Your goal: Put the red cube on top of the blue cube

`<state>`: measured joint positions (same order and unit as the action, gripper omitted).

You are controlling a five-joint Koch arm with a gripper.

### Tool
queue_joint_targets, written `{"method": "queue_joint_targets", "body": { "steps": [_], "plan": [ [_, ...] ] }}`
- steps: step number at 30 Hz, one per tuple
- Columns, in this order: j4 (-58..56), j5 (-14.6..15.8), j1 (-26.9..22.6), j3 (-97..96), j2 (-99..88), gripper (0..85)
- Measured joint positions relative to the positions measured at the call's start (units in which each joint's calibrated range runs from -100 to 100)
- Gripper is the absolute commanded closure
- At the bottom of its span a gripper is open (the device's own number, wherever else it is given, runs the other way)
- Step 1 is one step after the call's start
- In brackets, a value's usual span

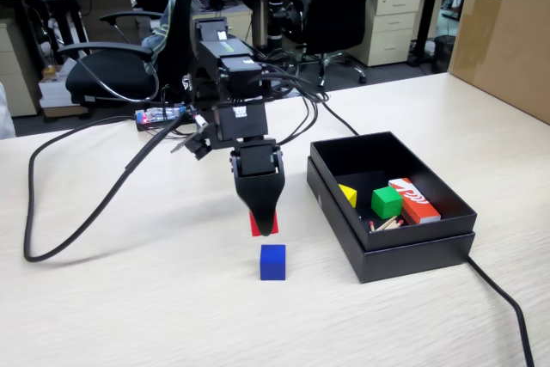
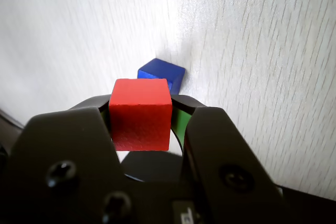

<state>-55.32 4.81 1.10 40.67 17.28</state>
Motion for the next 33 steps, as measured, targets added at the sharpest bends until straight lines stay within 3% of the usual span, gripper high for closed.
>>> {"method": "queue_joint_targets", "body": {
  "steps": [33],
  "plan": [
    [0.9, 0.4, -0.7, 3.5, 6.9, 84.6]
  ]
}}
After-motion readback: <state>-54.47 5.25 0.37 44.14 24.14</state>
